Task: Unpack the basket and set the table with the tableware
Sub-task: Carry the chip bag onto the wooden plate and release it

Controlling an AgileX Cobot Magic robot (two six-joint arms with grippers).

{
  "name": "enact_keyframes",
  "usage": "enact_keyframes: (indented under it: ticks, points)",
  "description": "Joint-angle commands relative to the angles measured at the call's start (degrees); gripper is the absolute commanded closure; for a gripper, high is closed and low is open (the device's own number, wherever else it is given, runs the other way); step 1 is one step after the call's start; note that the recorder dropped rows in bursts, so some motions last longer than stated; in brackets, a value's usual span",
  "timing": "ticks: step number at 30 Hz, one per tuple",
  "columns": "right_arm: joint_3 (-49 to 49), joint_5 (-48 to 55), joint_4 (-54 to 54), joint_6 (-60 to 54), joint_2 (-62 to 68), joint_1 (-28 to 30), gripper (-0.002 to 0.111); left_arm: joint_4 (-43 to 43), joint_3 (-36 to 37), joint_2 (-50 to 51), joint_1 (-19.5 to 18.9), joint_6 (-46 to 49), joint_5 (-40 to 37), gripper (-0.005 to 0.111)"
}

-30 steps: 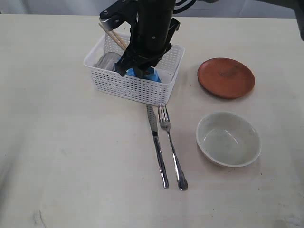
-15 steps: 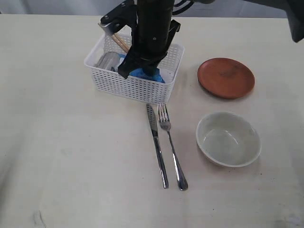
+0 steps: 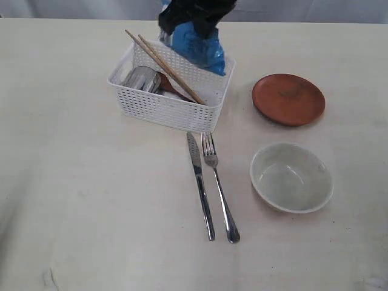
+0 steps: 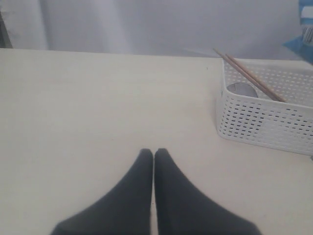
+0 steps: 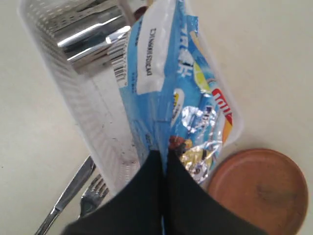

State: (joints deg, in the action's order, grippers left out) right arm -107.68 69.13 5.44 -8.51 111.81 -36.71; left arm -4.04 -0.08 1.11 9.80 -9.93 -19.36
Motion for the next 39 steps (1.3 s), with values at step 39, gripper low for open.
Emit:
enact_keyframes:
  ticks: [39]
  points:
    - [25.9,-15.2,13.7,11.3,-1.3,18.5,0.108,0.0,0.1,0.2,0.2,-0.3,0.6,0.105]
